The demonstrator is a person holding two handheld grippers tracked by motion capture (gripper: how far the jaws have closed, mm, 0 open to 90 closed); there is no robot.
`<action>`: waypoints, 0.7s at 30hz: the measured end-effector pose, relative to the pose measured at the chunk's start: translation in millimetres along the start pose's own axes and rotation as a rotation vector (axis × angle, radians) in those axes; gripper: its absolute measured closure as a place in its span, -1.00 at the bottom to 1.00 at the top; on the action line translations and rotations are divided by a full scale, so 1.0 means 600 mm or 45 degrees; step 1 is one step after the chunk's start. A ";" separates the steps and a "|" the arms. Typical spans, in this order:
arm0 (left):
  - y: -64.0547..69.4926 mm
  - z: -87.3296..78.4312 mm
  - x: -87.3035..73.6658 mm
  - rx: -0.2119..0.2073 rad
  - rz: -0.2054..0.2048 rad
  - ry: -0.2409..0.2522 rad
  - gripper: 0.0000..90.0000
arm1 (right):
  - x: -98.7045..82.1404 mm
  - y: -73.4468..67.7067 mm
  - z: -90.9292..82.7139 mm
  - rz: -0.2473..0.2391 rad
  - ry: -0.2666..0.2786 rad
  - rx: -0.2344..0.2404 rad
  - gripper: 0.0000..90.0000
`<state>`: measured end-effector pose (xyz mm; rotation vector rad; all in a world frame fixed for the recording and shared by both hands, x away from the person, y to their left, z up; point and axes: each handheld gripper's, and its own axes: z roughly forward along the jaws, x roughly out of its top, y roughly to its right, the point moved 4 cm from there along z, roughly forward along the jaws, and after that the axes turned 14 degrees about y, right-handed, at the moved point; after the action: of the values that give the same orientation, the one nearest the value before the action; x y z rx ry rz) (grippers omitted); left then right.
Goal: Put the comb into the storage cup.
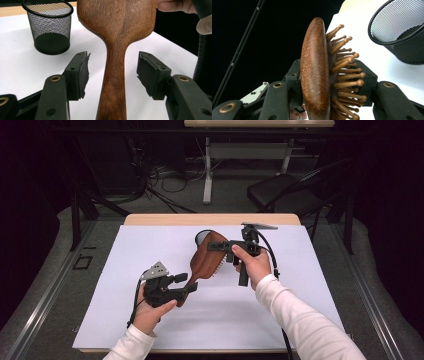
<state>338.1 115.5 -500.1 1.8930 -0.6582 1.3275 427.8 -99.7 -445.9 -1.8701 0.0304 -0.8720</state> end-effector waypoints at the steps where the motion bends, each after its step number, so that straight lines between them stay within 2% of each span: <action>1: 0.000 0.000 0.000 0.004 0.003 0.003 -0.07 | 0.001 0.001 -0.001 -0.003 0.000 -0.005 0.11; 7: -0.004 -0.002 0.002 0.015 -0.005 0.011 -0.12 | 0.007 0.005 -0.006 -0.006 0.018 -0.017 0.11; 21: -0.013 -0.002 0.002 0.064 0.021 0.012 -0.25 | 0.022 0.014 -0.019 -0.010 0.048 -0.041 0.10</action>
<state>343.5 121.3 -500.9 1.9238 -0.6424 1.3746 434.1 -117.6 -443.0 -1.8844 0.0609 -0.9171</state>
